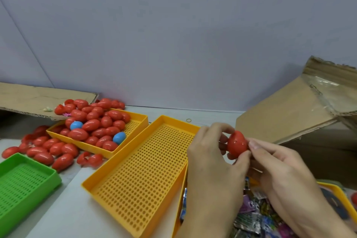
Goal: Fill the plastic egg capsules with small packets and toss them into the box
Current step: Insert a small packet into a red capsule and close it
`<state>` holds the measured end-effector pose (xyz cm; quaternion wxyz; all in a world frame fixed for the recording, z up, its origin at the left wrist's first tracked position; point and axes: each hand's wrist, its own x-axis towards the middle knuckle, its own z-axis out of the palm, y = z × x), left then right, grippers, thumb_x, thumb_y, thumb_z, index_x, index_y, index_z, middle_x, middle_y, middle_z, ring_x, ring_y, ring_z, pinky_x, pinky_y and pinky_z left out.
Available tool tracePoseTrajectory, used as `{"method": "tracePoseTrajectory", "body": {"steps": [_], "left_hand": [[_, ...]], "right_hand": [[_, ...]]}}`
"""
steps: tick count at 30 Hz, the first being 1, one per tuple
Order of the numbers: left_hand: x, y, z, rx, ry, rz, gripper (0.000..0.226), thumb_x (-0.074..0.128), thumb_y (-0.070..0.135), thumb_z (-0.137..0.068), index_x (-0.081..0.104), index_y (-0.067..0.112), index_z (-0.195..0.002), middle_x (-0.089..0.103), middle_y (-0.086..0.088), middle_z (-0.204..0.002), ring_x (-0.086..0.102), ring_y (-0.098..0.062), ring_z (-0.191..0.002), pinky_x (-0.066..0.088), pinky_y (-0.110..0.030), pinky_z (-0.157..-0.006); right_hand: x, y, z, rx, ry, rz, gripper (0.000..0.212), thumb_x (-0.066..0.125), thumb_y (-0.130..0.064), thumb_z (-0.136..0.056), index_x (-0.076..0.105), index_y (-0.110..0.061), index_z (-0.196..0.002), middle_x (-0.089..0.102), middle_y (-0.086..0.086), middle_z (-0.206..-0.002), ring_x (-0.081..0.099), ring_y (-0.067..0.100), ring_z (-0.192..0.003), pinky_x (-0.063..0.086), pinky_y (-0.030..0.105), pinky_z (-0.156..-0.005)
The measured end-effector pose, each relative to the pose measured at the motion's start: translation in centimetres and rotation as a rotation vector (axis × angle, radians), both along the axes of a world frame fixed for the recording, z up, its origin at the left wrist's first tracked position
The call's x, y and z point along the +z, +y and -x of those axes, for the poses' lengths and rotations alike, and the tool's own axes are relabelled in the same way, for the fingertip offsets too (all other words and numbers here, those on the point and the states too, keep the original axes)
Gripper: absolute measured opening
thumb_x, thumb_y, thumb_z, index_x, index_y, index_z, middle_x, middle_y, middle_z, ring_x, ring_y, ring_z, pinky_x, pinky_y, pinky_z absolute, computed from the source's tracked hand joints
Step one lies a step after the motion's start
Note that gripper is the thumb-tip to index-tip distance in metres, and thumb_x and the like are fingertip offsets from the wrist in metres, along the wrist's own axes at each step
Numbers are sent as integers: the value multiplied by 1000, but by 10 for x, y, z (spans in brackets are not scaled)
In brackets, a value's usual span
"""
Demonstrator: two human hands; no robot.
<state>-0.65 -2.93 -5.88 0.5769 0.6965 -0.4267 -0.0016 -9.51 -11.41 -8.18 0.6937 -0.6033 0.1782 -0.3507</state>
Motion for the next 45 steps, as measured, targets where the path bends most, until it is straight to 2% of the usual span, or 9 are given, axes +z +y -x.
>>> {"method": "tracePoseTrajectory", "body": {"steps": [6,10,13,16,20,22,29,38,45], "left_hand": [[1,1,0,-36,95,-22,29,84,19,-73,65,33,-90,62,11,-84,65,-7,-80,57,-25,-71],[4,2,1,-74,232,-24,27,83,14,-74,67,31,-89,67,7,-82,69,-9,-77,60,-29,-69],[8,4,1,-121,436,-13,20,78,13,-81,71,27,-92,72,11,-85,72,-6,-76,62,-33,-64],[10,4,0,-133,559,-16,16,74,18,-86,70,29,-96,72,17,-87,72,-1,-79,62,-34,-66],[12,4,-4,-162,876,124,16,70,12,-90,70,20,-103,76,-7,-92,75,-19,-84,62,-33,-78],[14,4,-6,-195,1035,200,14,64,6,-93,72,14,-102,75,-16,-93,75,-27,-86,62,-33,-76],[16,7,-9,-267,1393,347,22,50,6,-99,70,0,-108,73,-26,-99,74,-32,-90,63,-34,-72],[18,11,-9,-352,1536,330,28,51,9,-97,62,-15,-107,71,-26,-84,70,-28,-70,61,-29,-61],[17,11,-9,-359,1525,328,27,50,7,-96,60,-13,-111,72,-28,-89,72,-30,-70,62,-30,-63]], "right_hand": [[-1,0,1,-22,8,47,23,59,-37,-88,78,-35,-101,77,5,-97,75,19,-87,52,16,-56],[-6,-3,1,-45,17,71,29,51,-34,-92,76,-34,-106,77,5,-101,73,18,-95,57,23,-70],[-10,-6,1,-108,37,67,27,50,-30,-98,75,-32,-108,76,10,-95,71,20,-87,57,29,-73],[-11,-8,2,-151,70,47,30,48,-25,-101,76,-29,-107,74,13,-88,67,21,-78,53,36,-74],[-7,-6,4,-185,86,44,31,46,-23,-101,76,-29,-104,74,12,-86,69,22,-79,52,37,-75],[-5,-6,4,-204,86,48,31,46,-22,-101,76,-32,-102,74,12,-87,71,23,-81,52,37,-75],[-3,-5,4,-238,92,40,32,47,-20,-101,77,-31,-99,74,13,-86,70,27,-81,53,38,-74],[0,-3,4,-237,95,33,31,48,-19,-101,77,-29,-99,74,13,-84,69,23,-75,51,37,-70],[1,-2,5,-237,120,53,31,48,-22,-100,76,-33,-99,75,11,-85,70,22,-77,52,36,-70]]}}
